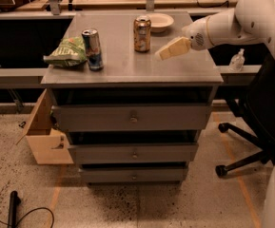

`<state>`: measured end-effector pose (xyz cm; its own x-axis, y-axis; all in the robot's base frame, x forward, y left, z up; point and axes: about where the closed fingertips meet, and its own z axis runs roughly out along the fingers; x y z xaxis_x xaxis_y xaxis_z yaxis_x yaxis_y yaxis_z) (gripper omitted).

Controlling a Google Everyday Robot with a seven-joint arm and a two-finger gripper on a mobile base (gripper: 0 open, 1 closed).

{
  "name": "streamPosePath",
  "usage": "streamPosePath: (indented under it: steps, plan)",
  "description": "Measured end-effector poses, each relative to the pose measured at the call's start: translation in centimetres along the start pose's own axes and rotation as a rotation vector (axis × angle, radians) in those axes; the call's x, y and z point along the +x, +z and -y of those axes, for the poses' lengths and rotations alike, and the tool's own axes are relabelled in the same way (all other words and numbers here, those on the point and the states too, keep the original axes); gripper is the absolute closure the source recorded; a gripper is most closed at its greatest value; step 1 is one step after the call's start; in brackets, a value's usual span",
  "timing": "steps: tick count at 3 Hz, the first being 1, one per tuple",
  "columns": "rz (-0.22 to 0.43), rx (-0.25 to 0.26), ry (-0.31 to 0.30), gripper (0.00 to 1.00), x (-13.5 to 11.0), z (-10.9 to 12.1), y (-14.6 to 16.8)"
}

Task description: Pick orange can

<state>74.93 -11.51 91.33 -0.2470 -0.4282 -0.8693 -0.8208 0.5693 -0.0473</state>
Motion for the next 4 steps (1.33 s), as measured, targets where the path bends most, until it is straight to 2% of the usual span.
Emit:
streamPosePath:
  steps: [2, 4]
  plan:
    - [0.005, -0.005, -0.010, 0.00, 0.0, 0.0, 0.9]
    - [0.148, 0.003, -0.018, 0.00, -2.3, 3.4, 5.4]
